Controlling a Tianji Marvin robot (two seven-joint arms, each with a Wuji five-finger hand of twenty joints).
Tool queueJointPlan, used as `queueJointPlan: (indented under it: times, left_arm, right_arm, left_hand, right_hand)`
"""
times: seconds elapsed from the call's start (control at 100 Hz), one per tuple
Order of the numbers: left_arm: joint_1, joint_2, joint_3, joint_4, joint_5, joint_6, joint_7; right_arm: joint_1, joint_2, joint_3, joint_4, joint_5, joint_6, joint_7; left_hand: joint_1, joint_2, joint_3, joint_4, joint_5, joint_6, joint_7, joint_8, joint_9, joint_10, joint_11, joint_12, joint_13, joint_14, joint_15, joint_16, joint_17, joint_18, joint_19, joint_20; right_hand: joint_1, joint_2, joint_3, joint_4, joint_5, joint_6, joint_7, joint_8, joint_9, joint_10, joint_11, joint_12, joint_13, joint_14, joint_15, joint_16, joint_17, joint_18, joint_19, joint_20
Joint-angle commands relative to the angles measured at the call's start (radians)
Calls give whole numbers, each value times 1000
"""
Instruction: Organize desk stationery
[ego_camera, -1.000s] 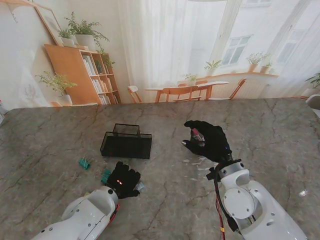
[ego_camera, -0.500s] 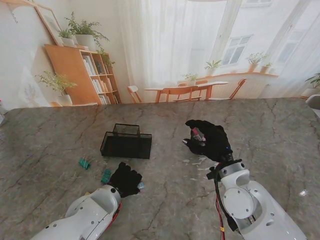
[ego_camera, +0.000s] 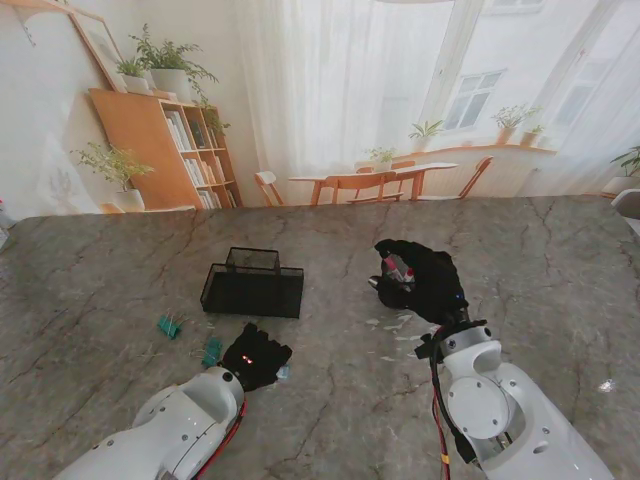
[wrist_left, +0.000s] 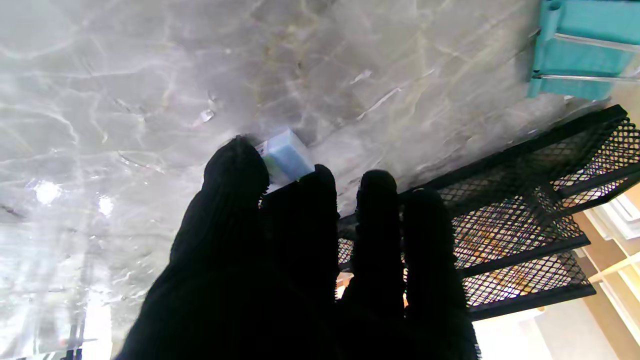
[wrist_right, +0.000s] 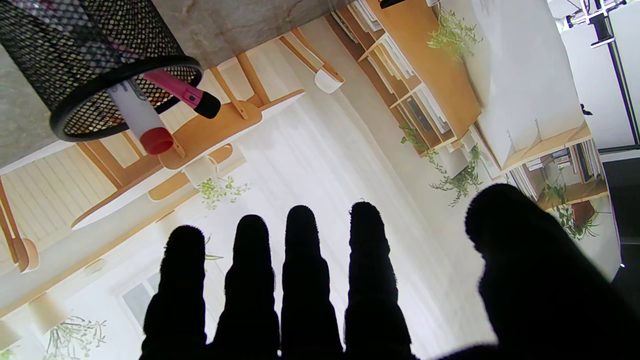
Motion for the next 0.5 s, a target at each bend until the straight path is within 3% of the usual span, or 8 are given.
queueJointPlan:
  times: [0.0,0.09,0.18,0.27,0.35,0.49]
  left_arm:
    - [14,3,16,37,-11,-5,-15]
    - [11,4,19,38,-24,-11,-14]
    - [8,3,24,41,-45,-11,-8]
    - [6,2,28,44,-67,-11,-5]
    - [5,2,26,47,-85,-22,6]
    - [4,1,27,52,-109,-37,22]
  right_arm:
    - [-5,-3,3,-3,3,2,8]
    - [-8,-4,5,-5,4,6,5]
    - [-11,-5,8,-7,4,9,2]
    - [-15,-5,12,-8,3,11,-3]
    - [-16,-6,15,-7,4,13,-7]
    - [-17,-7,15,-7,6,18,-9]
  left_hand:
    - [135,-101,19,-38,4,-122,228,144,-49,-81,-8,13,-49,-7,-36,-1,-23,-17,-4,-3]
    - [145,-75,8,-39,-1,-114,298,227,-86,-48,-95,-68,-39,-11,-119,-57,-10,-9,-8,-3]
    - [148,-63,2,-36,-7,-99,317,229,-34,-4,-179,-166,51,-13,-167,-108,86,-8,3,-8]
    - [158,-80,5,-36,-6,-90,331,231,69,-8,-266,-227,156,-26,-194,-146,202,-14,8,-35]
    - [179,-119,21,-34,-1,-79,329,269,224,-36,-413,-179,269,-58,-186,-162,320,-46,43,-82]
    - [180,-129,43,-32,3,-74,334,316,336,-76,-417,-204,403,-104,-140,-131,451,-99,95,-101]
  right_hand:
    - [-1,31,-23,-7,17,-2,9,13,8,2,19,15,1,-4,4,17,-2,13,16,17]
    - [-1,34,-25,-7,19,-1,10,13,9,4,19,15,2,-4,4,18,-1,14,17,18]
    - [0,37,-27,-6,22,1,11,13,10,4,19,15,3,-6,4,18,-1,15,18,18]
    - [2,40,-28,-6,23,1,11,13,13,4,20,16,5,-4,5,19,0,15,19,18]
    - [2,43,-30,-6,25,0,12,13,13,3,20,16,7,-5,6,19,1,17,20,19]
    - [3,46,-34,-6,35,3,17,15,16,4,21,17,7,-4,7,20,0,16,22,19]
